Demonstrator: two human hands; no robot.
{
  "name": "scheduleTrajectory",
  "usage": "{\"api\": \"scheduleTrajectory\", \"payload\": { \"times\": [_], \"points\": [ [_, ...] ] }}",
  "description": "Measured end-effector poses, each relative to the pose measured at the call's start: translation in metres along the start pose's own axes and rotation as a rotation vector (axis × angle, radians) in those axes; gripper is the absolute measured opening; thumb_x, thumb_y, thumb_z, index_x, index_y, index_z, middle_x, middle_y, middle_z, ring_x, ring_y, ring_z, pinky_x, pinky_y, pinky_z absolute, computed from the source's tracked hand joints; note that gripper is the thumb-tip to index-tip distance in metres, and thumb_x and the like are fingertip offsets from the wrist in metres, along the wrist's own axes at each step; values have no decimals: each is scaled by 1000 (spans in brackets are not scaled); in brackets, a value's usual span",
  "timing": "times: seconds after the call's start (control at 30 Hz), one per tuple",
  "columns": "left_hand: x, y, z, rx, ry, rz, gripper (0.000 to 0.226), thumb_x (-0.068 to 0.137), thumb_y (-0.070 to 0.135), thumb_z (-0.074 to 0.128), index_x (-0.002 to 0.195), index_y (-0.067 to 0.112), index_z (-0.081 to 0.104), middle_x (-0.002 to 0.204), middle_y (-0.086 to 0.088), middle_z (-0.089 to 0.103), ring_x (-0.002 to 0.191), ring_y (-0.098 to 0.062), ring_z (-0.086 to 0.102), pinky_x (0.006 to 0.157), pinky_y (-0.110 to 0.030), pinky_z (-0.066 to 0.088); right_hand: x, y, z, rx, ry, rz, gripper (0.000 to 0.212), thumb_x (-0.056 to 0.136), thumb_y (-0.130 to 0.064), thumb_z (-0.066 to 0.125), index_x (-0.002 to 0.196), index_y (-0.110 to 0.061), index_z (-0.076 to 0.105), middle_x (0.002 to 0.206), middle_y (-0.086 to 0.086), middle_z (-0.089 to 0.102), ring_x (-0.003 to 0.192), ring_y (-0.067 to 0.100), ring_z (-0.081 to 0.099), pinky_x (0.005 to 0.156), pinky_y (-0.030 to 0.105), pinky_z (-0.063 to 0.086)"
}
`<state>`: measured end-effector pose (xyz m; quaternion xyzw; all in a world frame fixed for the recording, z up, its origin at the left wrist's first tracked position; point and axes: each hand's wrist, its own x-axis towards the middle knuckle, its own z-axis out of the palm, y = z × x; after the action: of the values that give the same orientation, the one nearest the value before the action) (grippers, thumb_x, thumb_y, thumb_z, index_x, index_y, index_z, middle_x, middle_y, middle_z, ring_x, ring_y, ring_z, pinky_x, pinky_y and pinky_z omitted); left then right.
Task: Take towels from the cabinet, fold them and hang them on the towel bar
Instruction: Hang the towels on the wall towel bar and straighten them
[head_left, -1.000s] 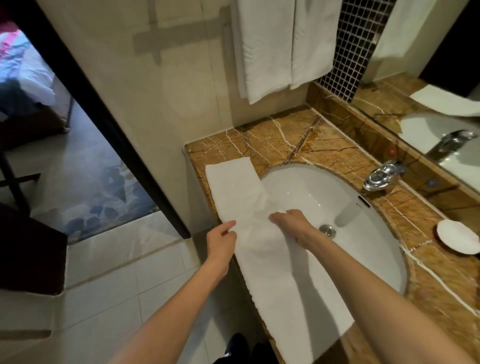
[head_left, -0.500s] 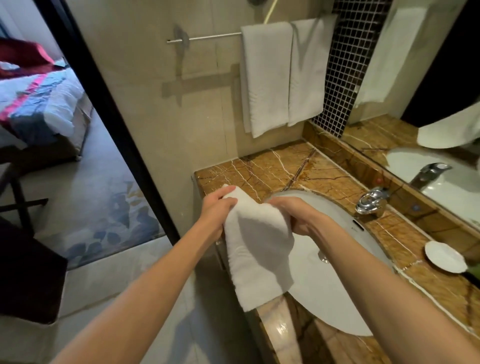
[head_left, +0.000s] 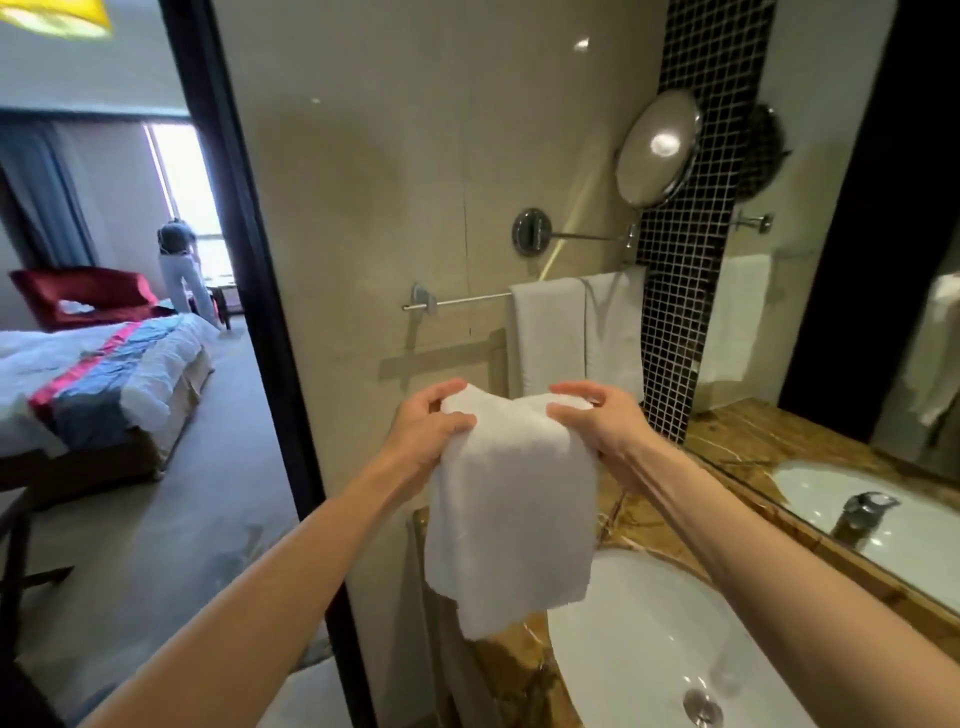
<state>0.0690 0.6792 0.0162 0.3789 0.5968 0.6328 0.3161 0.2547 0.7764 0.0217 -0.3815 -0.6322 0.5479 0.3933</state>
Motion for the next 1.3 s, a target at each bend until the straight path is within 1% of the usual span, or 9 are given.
{"api": "scheduleTrajectory", "payload": {
  "times": [0.17, 0.3, 0.37, 0.53, 0.67, 0.77, 1.03, 1.2, 1.3],
  "points": [
    [25, 68, -16, -17, -63, 113, 50, 79, -13, 61, 122, 12, 59, 107, -9, 58, 85, -19, 60, 64, -27, 52, 11, -70, 14, 21, 64, -165, 32, 81, -9, 74, 113, -15, 68, 107, 6, 64, 83, 18, 68, 63, 24, 59],
    [41, 110, -23, 8, -126, 146, 52, 81, -13, 59, 127, 9, 55, 99, -6, 53, 71, -13, 59, 53, -21, 50, 27, -107, 20, 63, 81, -243, 29, 85, -5, 67, 113, -11, 67, 111, 13, 67, 86, 24, 67, 81, 44, 57],
    [47, 129, -25, 21, -158, 159, 53, 81, -15, 56, 128, 9, 56, 100, -4, 49, 70, -12, 57, 46, -18, 46, 37, -123, 20, 73, 89, -272, 28, 88, -5, 62, 115, -11, 66, 110, 11, 67, 87, 21, 66, 84, 45, 57],
    [72, 165, -26, 73, -245, 231, 50, 83, -17, 50, 126, 8, 54, 102, -9, 56, 76, -15, 58, 48, -20, 49, 63, -159, 12, 37, 118, -380, 37, 88, 4, 53, 122, -8, 63, 114, 7, 65, 93, 14, 62, 80, 26, 52],
    [94, 190, -13, 56, -258, 312, 50, 83, -20, 46, 123, 7, 55, 92, -5, 58, 72, -13, 57, 48, -19, 50, 82, -186, 3, 3, 149, -457, 42, 84, 9, 54, 120, -10, 64, 112, 8, 66, 82, 16, 64, 77, 33, 54],
    [114, 204, -6, 44, -262, 358, 50, 82, -21, 44, 115, 14, 57, 93, -1, 61, 75, -13, 59, 53, -21, 52, 102, -206, -3, 27, 169, -496, 38, 86, 8, 55, 119, -9, 64, 109, 6, 66, 77, 13, 64, 71, 27, 54],
    [196, 223, 12, -19, -178, 448, 55, 81, -20, 43, 120, 15, 58, 93, 6, 63, 73, -11, 60, 48, -20, 51, 191, -235, -13, 79, 179, -589, 24, 85, 0, 63, 105, -11, 71, 101, 12, 71, 79, 17, 65, 74, 34, 54],
    [247, 226, 8, -67, -140, 481, 54, 82, -21, 42, 114, 19, 57, 106, -2, 60, 73, -11, 58, 45, -19, 51, 242, -250, 6, 176, 138, -603, 21, 87, 1, 62, 105, -5, 70, 87, 6, 69, 71, 10, 65, 59, 18, 53],
    [270, 224, 2, -66, -133, 478, 58, 79, -22, 40, 111, 23, 57, 110, -4, 57, 74, -13, 56, 44, -18, 49, 266, -256, 20, 193, 147, -645, 19, 85, 1, 61, 99, -7, 71, 88, 8, 68, 77, 14, 63, 68, 22, 52]
  ]
}}
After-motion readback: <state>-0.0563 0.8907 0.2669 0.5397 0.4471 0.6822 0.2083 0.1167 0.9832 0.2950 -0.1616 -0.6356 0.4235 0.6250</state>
